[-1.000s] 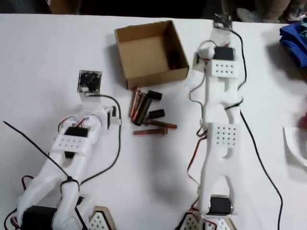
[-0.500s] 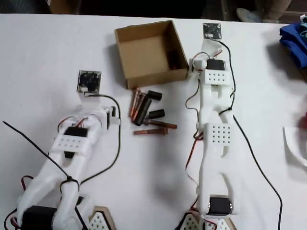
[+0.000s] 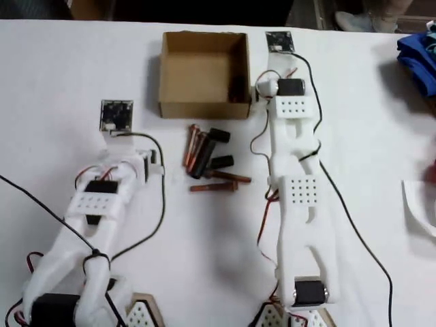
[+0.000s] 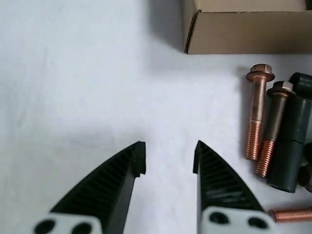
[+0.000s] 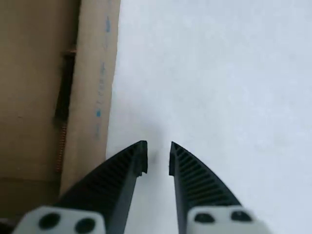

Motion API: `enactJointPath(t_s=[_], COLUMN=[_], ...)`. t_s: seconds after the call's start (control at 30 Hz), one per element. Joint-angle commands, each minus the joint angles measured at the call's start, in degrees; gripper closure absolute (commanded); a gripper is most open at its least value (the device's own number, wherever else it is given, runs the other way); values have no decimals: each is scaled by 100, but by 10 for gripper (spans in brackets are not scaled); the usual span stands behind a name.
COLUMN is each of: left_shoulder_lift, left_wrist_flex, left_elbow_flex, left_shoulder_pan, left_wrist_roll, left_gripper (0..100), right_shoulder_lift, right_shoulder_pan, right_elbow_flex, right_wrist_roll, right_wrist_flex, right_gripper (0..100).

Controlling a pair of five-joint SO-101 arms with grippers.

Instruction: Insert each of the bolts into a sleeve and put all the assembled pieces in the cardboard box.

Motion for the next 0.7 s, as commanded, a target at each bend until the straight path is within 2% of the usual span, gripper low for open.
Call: enactJointPath(t_s=[0.0,0.23,0.5,0.67], left_shoulder_lift=[-237,-237,-237,-237], left_wrist_flex=[-18,-18,-18,-18], left_elbow_flex=[-101,-101,-92,-92], left_shoulder_pan=[-44,-53,-26,-26], left_wrist_roll=[0,0,-9,-18], left_gripper=[819,819,819,819], right_shoulder_lift=[-180,-787,-1701,-2870], right_shoulder_pan=[189,215,57,-259], right_elbow_flex=[-712,-985,-800,413], right_wrist_roll=[53,53,0,-519], right_wrist_flex=[365,1771,2299,2299], right_gripper=[925,922,922,922])
